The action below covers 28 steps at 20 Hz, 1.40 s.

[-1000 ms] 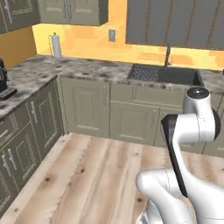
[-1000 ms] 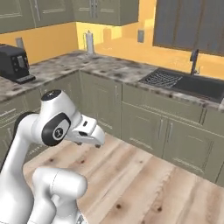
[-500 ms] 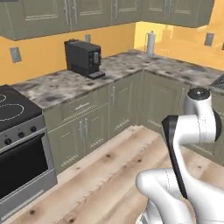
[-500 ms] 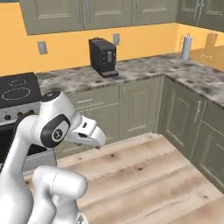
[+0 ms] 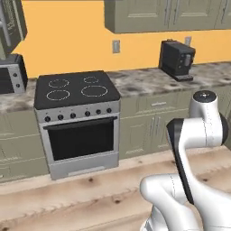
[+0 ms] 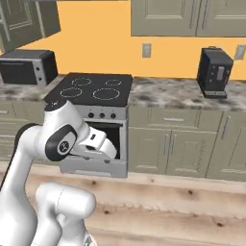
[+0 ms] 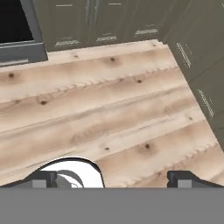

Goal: Move the cutting board and knife to the sink. Then move spray from the cabinet to the counter.

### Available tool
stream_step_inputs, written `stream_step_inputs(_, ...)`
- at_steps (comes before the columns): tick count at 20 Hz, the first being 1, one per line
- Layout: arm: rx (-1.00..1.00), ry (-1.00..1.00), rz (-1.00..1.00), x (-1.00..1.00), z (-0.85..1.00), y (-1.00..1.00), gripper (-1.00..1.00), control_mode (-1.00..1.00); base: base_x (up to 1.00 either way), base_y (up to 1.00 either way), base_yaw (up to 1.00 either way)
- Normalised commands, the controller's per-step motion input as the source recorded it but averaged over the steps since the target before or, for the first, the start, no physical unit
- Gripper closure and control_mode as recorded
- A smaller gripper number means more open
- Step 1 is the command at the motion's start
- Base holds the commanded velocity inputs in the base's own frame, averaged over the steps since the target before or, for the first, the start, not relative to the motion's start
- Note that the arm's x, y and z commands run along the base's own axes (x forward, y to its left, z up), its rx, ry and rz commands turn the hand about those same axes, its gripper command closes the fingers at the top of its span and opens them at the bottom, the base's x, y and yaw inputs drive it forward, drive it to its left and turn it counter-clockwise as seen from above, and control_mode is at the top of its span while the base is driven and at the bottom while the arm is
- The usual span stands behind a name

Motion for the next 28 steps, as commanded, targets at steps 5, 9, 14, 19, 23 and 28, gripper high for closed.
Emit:
stream_step_inputs(5, 0.0, 0.0, 0.0, 0.0, 0.0, 0.0, -1.0, 1.0, -0.3, 0.0, 0.66)
stream_step_inputs(9, 0.0, 0.0, 0.0, 0.0, 0.0, 0.0, -1.0, 1.0, -0.04, 0.21, 0.32)
stream_step_inputs(14, 0.0, 0.0, 0.0, 0.0, 0.0, 0.0, -1.0, 1.0, 0.46, 0.35, 0.04)
stream_step_inputs(19, 0.0, 0.0, 0.0, 0.0, 0.0, 0.0, -1.0, 1.0, 0.72, 0.24, 0.0)
stream_step_inputs(23, 0.0, 0.0, 0.0, 0.0, 0.0, 0.0, -1.0, 1.0, 0.74, 0.2, 0.0)
stream_step_inputs(28, 0.0, 0.0, 0.0, 0.0, 0.0, 0.0, -1.0, 1.0, 0.65, 0.29, 0.0)
